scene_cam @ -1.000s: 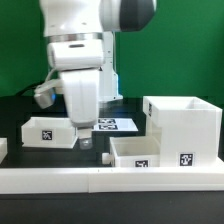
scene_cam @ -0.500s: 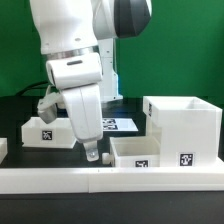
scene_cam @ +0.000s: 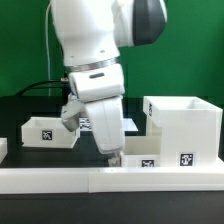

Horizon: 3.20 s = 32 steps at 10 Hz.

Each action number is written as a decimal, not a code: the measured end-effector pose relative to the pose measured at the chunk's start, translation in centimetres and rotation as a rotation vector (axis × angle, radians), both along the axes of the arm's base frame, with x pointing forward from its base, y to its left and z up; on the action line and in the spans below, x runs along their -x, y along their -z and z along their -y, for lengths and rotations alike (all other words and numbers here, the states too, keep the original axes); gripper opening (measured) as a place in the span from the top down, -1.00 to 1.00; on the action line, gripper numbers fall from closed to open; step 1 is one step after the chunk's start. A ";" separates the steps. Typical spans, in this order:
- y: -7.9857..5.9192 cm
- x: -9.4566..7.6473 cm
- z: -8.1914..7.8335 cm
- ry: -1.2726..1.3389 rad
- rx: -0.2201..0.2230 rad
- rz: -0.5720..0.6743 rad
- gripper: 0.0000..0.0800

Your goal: Assemble drawer

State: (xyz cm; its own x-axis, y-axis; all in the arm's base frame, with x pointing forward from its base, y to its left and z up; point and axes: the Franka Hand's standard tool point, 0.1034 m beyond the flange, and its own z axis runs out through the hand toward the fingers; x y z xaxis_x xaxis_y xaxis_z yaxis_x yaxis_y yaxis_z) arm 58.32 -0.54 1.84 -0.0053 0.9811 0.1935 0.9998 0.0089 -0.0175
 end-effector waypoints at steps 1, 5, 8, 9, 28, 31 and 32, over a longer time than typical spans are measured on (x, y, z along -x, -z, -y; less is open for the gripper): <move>0.0 0.0 0.2 -0.005 0.001 0.001 -0.62; 0.4 0.3 -0.3 -0.005 -0.004 -0.002 -0.62; 0.2 0.1 -3.3 -0.040 -0.001 0.000 -0.62; 0.2 0.1 -4.0 -0.031 0.001 -0.003 -0.62; -2.6 4.2 7.2 0.352 0.065 -0.041 -0.62; -2.6 5.5 7.8 0.642 0.069 -0.087 -0.62; -2.7 5.8 7.8 0.709 0.071 -0.097 -0.62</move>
Offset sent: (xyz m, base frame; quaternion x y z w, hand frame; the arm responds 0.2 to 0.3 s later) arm 0.0000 0.0000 0.0000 0.0000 0.0000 0.0000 1.0000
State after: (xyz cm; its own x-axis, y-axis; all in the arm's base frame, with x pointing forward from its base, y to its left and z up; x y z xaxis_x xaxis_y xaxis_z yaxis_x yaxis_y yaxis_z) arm 52.55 -8.33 4.55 0.6514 0.7526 0.0962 0.7587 -0.6461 -0.0830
